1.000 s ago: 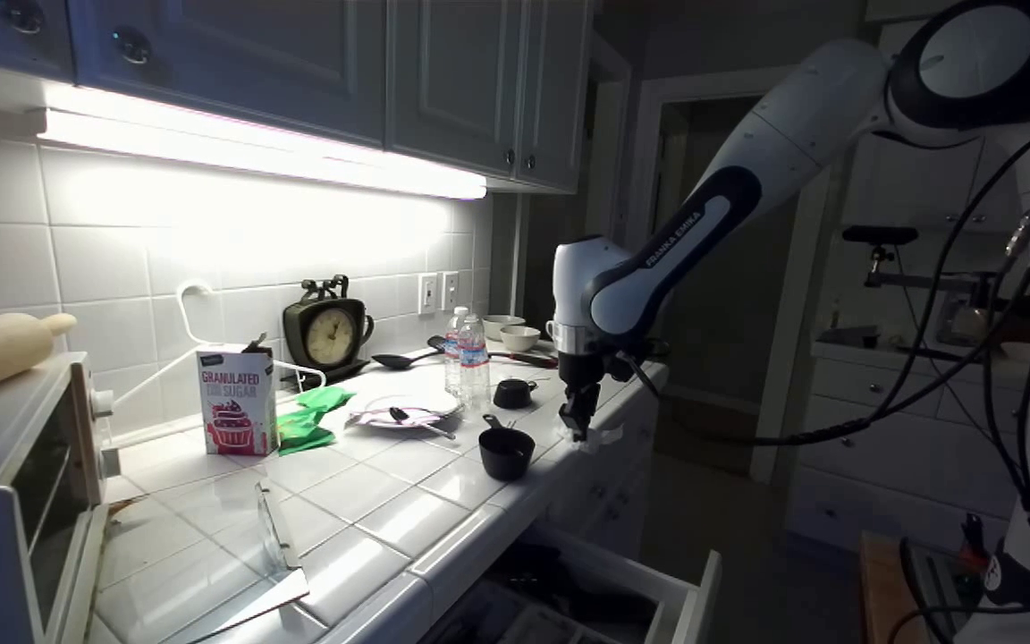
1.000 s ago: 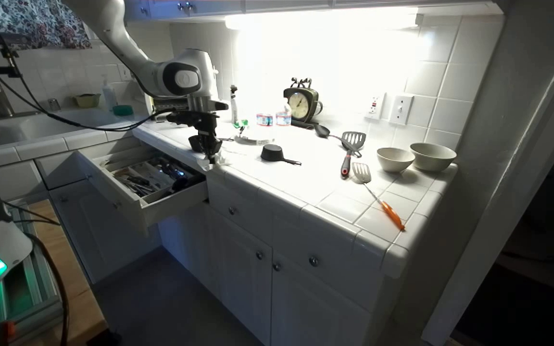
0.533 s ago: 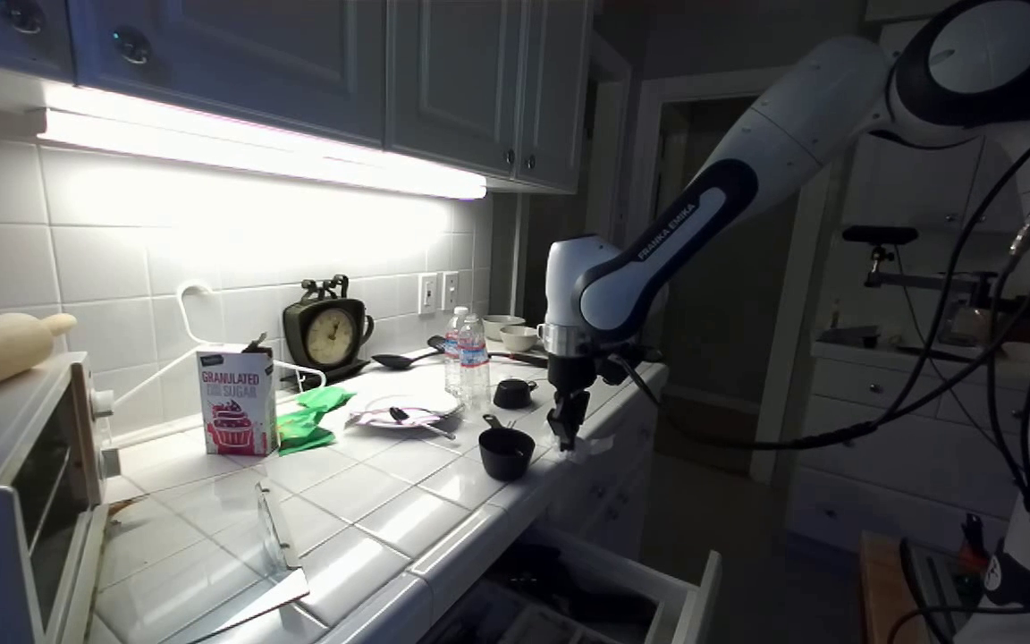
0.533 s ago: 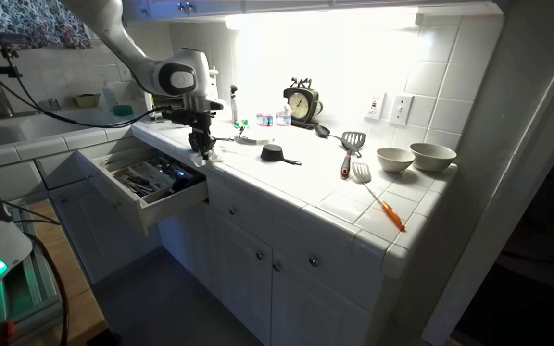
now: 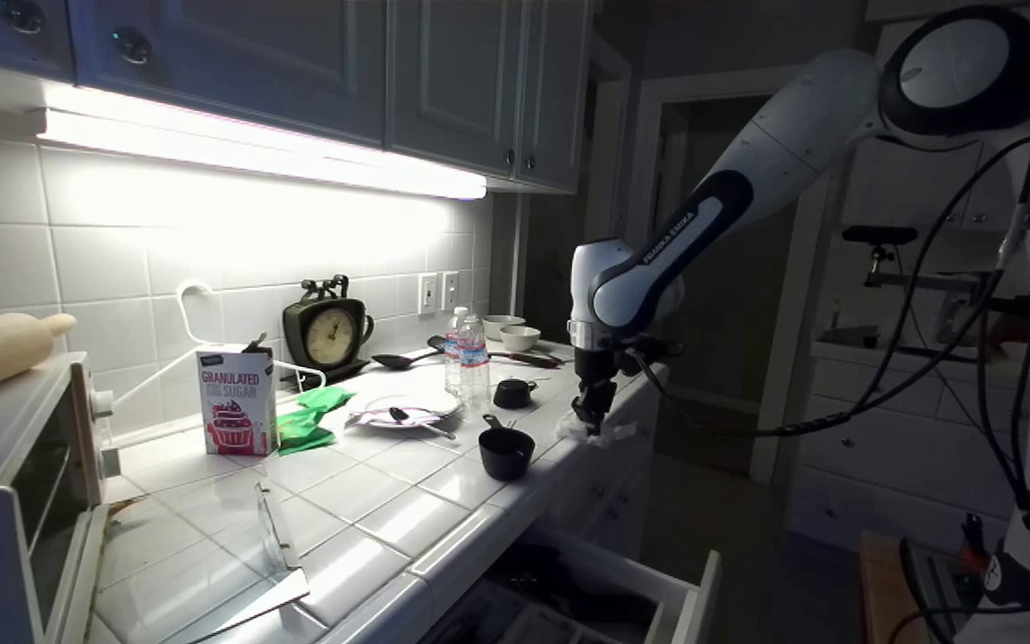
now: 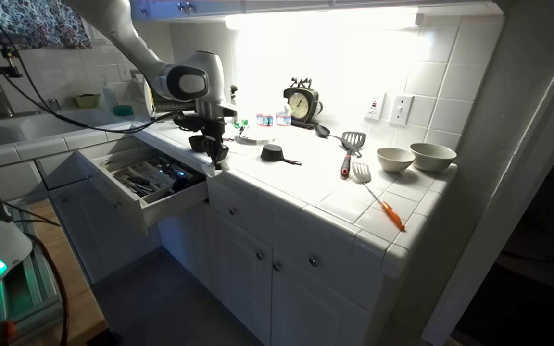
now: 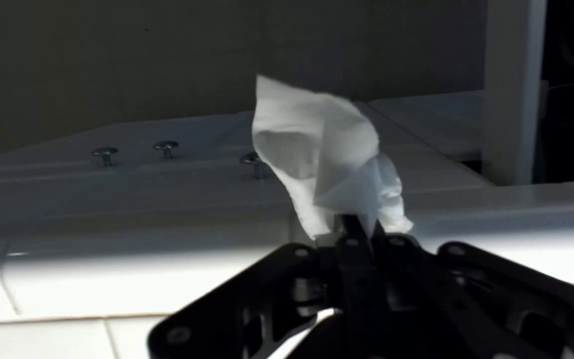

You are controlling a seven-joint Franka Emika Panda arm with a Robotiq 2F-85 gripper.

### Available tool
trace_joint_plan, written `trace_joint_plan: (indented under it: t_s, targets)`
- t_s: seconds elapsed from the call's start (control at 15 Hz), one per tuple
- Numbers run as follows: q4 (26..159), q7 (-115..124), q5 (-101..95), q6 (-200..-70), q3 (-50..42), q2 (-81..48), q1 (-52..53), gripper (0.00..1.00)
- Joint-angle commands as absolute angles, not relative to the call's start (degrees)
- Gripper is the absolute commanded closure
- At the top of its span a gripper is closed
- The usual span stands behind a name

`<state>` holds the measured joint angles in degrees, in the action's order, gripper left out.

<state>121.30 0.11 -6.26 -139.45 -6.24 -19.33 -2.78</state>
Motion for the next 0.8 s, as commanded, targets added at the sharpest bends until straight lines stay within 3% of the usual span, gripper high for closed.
trace_joint_plan:
  t_s: [0.0,0.73]
  targets:
    - [118.8,1.9,-6.5,-139.2,-8.6,-22.0,-5.4,0.99]
    - [115.4,5.0,1.1,-144.9,-8.2,-24.9,-8.6,0.99]
